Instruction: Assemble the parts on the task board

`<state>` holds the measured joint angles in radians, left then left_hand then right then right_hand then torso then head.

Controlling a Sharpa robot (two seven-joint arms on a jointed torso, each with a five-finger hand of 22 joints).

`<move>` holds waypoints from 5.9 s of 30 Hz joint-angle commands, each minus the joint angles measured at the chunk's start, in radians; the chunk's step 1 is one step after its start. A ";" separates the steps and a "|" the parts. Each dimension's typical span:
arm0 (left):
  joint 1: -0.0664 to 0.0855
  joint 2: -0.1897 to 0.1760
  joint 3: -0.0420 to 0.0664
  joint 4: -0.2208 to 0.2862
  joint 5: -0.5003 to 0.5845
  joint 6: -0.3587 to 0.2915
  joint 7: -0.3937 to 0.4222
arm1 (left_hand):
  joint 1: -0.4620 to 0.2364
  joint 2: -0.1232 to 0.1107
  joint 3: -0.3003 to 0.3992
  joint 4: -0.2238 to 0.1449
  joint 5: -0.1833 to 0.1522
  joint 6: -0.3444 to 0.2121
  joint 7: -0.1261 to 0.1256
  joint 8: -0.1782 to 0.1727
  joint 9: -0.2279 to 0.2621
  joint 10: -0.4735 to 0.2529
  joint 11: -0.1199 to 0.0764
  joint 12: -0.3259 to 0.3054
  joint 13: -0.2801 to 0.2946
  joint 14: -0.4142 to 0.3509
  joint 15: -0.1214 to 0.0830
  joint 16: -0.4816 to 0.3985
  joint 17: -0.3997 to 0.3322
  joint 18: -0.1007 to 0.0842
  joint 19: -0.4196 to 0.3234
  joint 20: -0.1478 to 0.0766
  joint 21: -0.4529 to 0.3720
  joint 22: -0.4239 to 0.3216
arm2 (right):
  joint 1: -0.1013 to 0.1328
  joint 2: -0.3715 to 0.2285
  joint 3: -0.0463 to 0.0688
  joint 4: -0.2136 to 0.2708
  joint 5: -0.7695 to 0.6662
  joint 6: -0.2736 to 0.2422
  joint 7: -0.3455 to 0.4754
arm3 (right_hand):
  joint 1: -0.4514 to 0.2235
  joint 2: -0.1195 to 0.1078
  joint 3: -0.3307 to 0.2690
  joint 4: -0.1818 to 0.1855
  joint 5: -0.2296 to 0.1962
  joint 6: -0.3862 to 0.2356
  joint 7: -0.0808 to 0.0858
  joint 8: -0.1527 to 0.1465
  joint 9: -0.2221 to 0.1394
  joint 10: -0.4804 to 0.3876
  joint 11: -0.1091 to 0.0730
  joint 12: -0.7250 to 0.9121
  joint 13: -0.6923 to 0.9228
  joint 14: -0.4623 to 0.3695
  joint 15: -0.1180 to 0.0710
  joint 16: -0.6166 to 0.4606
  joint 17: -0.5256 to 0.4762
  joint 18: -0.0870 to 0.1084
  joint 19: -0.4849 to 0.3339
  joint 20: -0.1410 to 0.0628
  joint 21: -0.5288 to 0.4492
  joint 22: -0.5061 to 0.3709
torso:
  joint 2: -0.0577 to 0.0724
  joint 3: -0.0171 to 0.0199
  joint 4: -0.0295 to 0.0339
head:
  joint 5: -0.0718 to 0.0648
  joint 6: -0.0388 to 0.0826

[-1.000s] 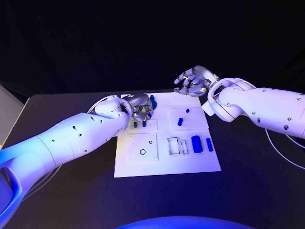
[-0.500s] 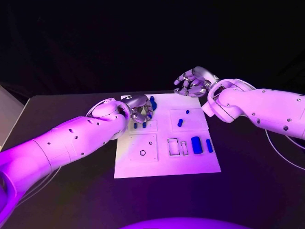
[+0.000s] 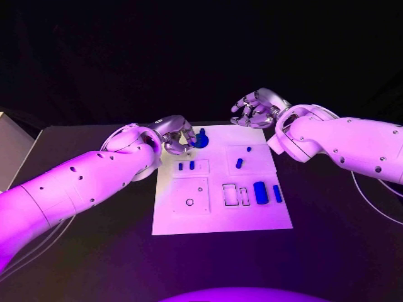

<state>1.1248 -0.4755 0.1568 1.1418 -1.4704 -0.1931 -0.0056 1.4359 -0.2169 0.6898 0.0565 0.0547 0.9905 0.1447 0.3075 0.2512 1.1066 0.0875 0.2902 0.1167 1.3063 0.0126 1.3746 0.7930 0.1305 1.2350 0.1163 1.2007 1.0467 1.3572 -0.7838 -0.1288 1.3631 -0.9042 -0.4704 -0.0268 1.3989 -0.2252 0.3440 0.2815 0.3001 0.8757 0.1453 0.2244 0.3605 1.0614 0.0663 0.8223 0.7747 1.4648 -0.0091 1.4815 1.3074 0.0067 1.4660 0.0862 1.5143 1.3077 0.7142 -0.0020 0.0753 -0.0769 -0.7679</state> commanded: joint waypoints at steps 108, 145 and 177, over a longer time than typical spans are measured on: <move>-0.018 0.041 -0.021 -0.078 -0.047 0.098 -0.018 | -0.015 0.008 0.016 -0.012 -0.003 0.007 0.005 -0.007 0.007 0.020 -0.002 -0.027 0.001 0.010 -0.001 0.000 0.000 -0.008 0.003 0.001 0.006 0.001 | 0.000 -0.002 0.001 0.005 -0.008 0.005 0.005 | -0.003 -0.007 0.009 -0.003 0.008 0.003 0.005 0.006 0.002 0.001 -0.006 -0.007 -0.005 0.066 -0.009 -0.007 0.095 0.012 0.083 -0.006 -0.013 0.205 | 0.000 -0.0008 0.0005 | -0.008 -0.016; -0.018 0.029 -0.031 -0.067 -0.045 0.097 -0.019 | -0.030 0.005 0.018 -0.028 -0.003 -0.013 0.011 -0.027 0.010 0.018 0.005 -0.059 0.004 -0.004 0.005 -0.007 -0.019 -0.004 -0.020 0.005 -0.010 -0.020 | 0.000 -0.005 0.001 0.006 -0.008 0.003 0.005 | -0.003 -0.007 0.009 -0.003 0.008 0.003 0.005 0.006 0.002 0.001 -0.006 -0.007 -0.005 0.066 -0.009 -0.007 0.095 0.012 0.083 -0.006 -0.013 0.205 | 0.000 -0.0018 0.0014 | -0.007 -0.020; -0.017 0.023 -0.031 -0.067 -0.034 0.089 -0.031 | -0.054 -0.014 0.027 -0.039 -0.003 -0.095 0.005 -0.089 -0.007 -0.038 0.023 -0.109 -0.001 -0.029 0.020 -0.013 -0.053 0.001 -0.040 0.016 -0.022 -0.037 | 0.000 -0.007 0.001 0.005 -0.008 0.002 0.006 | -0.009 -0.012 0.018 -0.005 0.009 0.001 0.004 0.009 0.003 0.006 -0.007 -0.011 -0.016 0.066 -0.011 -0.008 0.095 0.012 0.083 -0.008 -0.014 0.204 | 0.000 -0.0020 0.0010 | -0.007 -0.022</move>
<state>1.1075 -0.4525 0.1255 1.0738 -1.5095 -0.1117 -0.0336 1.3925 -0.2286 0.7161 0.0246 0.0549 0.9042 0.1481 0.2228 0.2457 1.0737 0.1091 0.1849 0.1166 1.2827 0.0287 1.3628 0.7410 0.1308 1.2004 0.1288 1.1832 1.0087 1.3570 -0.7899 -0.1288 1.3668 -0.9047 -0.4704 -0.0278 1.3923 -0.2317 0.3581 0.2760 0.3042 0.8759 0.1454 0.2320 0.3625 1.0688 0.0663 0.8149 0.7598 1.4684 -0.0127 1.4775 1.3074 0.0068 1.4660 0.0862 1.5033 1.3074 0.7140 -0.0039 0.0760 -0.0840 -0.7901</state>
